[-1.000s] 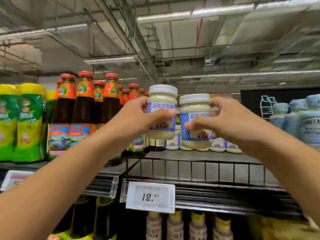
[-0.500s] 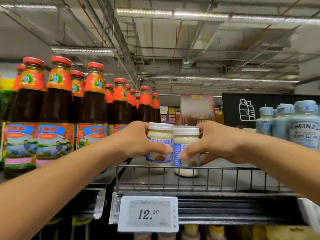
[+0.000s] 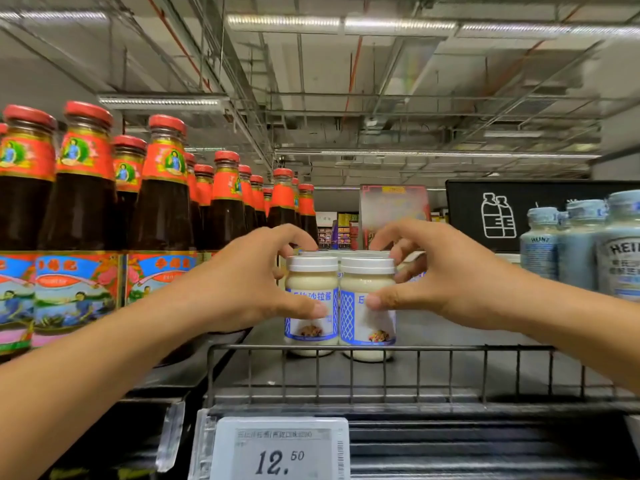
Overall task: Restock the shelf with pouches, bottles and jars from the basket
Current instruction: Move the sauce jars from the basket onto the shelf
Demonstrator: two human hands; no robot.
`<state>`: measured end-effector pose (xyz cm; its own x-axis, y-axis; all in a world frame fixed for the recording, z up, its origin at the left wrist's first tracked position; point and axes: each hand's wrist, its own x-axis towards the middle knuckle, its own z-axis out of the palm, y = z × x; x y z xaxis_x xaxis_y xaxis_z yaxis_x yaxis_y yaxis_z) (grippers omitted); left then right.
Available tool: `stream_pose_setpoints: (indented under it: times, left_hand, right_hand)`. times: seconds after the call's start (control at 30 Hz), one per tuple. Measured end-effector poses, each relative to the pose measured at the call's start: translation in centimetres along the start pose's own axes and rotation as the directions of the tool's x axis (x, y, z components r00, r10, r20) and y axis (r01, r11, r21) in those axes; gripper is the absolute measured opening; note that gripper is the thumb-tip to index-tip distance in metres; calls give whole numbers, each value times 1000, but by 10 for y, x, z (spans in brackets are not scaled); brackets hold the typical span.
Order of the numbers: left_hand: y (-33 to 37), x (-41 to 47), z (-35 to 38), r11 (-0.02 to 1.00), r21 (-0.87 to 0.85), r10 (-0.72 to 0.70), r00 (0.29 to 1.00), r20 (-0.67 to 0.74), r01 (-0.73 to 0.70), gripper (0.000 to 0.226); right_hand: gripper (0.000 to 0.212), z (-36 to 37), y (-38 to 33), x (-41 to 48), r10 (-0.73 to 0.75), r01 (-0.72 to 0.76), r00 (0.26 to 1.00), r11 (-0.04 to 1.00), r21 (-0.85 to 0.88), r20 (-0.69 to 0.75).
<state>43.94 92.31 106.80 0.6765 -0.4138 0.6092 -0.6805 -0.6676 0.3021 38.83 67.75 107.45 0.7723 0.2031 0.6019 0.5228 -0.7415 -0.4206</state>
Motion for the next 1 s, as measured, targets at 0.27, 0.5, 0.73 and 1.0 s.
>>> stream_pose_setpoints:
  times: [0.27,0.5,0.73,1.0]
  left_hand:
    - [2,14,3,965,256,55,998,-5,-52,63]
    - [4,42,15,895,445,32,999,24,-40,73]
    - [-4,70,28,895,445,-15,998,54,-10,73]
    - [-17,93,41,880,474,-39,997,66,3,71]
  right_hand:
    - [46,-2,10,20,-62,59,998,971,-230,-5]
    - [46,1,23,55,-37,60,997,926,-374,70]
    - [52,4,28,81,-16,94,987,867,-490,162]
    - [55,16,45,105,-16,130,977,833,-538,212]
